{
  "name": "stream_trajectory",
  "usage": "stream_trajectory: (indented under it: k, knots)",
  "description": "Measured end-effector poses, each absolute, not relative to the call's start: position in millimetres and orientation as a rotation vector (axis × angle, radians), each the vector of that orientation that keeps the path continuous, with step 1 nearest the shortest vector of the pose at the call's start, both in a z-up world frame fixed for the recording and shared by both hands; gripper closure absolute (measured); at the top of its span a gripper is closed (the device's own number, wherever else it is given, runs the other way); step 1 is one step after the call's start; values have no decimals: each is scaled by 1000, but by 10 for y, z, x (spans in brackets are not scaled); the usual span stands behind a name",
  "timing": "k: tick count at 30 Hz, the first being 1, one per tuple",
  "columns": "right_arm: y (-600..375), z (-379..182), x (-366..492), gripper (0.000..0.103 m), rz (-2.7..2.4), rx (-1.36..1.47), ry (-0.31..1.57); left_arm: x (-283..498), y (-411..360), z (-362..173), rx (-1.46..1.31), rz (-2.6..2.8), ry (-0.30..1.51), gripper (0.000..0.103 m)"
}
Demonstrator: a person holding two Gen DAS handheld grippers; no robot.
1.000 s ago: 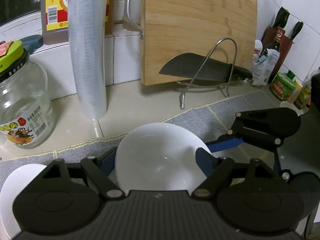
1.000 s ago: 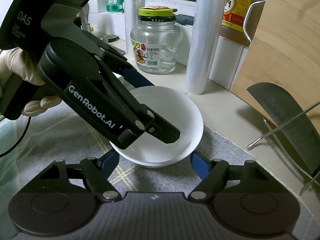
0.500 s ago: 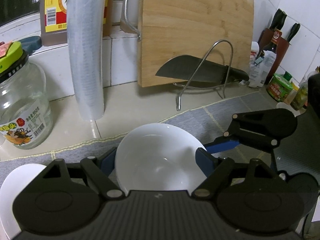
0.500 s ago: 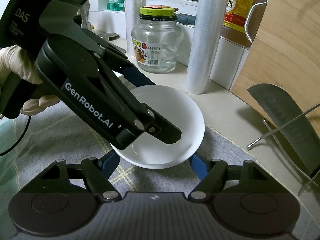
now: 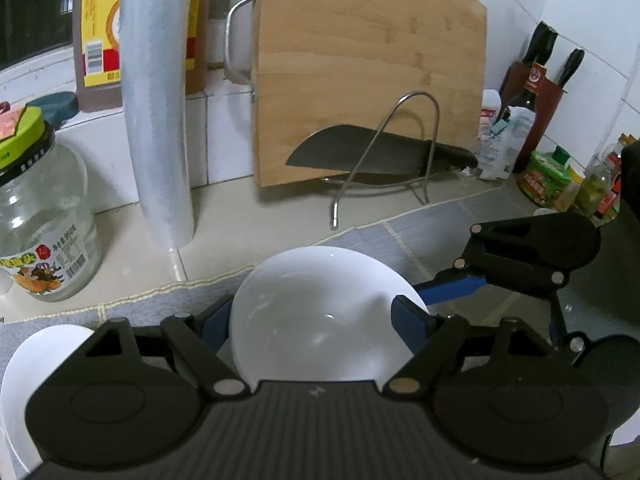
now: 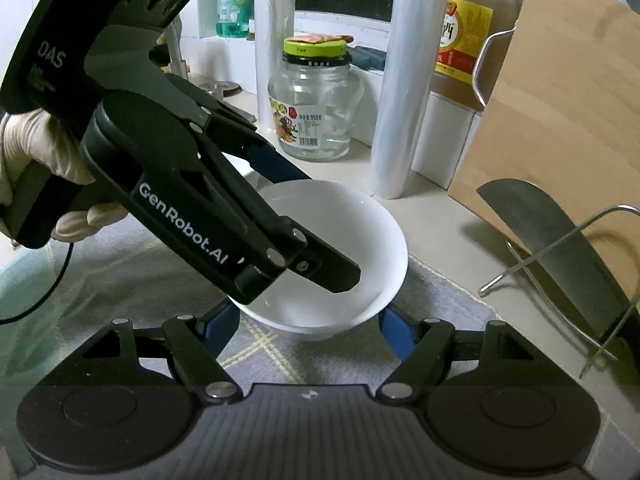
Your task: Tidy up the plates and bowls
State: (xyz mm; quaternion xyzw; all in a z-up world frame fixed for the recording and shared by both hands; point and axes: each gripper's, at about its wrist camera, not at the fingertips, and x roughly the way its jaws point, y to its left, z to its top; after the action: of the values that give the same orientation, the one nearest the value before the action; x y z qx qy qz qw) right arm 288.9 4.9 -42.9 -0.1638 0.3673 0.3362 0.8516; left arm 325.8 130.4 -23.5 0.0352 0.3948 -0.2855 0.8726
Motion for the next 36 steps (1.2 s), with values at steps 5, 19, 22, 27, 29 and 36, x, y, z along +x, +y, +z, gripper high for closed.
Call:
stream_trajectory:
  k: [5,19,22,27,29,36]
  knots:
    - [-31,-335,2770,23,707,-327,763,3119,1233,-137,81,-597,807,21]
    - [-174,-153,2410,23,707,-351,723,2741,1071,52,94,-591,769,21]
    - [-221,-129,2344,23,704,-360,716,2669,1018,83,94,-592,761,21]
    - [-315,-92,2255,23,706,-364,712,2560,927,139,95,-597,747,21]
    - [-354,-77,2215,23,707,-364,709,2517,890,155,94,-597,742,21]
    - [-494,-65,2069,23,713,-365,712,2342,748,175,95,-598,743,20]
